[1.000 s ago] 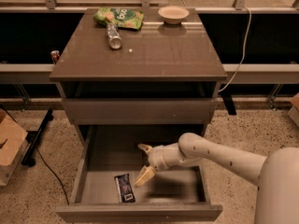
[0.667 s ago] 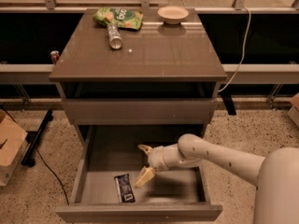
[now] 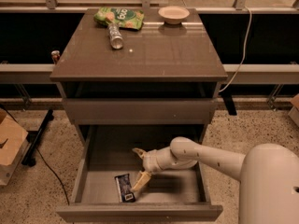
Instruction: Pick rxbar blueberry from middle drawer and place on counter
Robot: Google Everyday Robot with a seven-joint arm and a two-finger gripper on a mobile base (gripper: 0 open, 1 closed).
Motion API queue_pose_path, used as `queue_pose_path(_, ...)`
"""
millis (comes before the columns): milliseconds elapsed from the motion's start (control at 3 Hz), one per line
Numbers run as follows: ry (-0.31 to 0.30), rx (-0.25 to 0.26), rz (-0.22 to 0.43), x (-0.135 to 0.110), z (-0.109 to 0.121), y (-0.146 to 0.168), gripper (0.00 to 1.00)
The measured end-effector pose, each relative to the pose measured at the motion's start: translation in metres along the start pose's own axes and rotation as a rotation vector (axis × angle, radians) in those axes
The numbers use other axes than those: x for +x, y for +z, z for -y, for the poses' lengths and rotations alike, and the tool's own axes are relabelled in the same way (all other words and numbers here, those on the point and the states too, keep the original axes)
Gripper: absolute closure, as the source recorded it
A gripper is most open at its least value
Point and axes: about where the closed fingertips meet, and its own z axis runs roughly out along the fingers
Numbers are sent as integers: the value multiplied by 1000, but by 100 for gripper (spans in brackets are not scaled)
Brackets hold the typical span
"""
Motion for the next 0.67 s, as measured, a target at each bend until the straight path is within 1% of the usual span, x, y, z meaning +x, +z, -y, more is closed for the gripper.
queue_pose_path(333, -56, -22, -9, 15, 1, 20, 0)
queue_pose_path(667, -106, -46, 8, 22, -5, 38, 0)
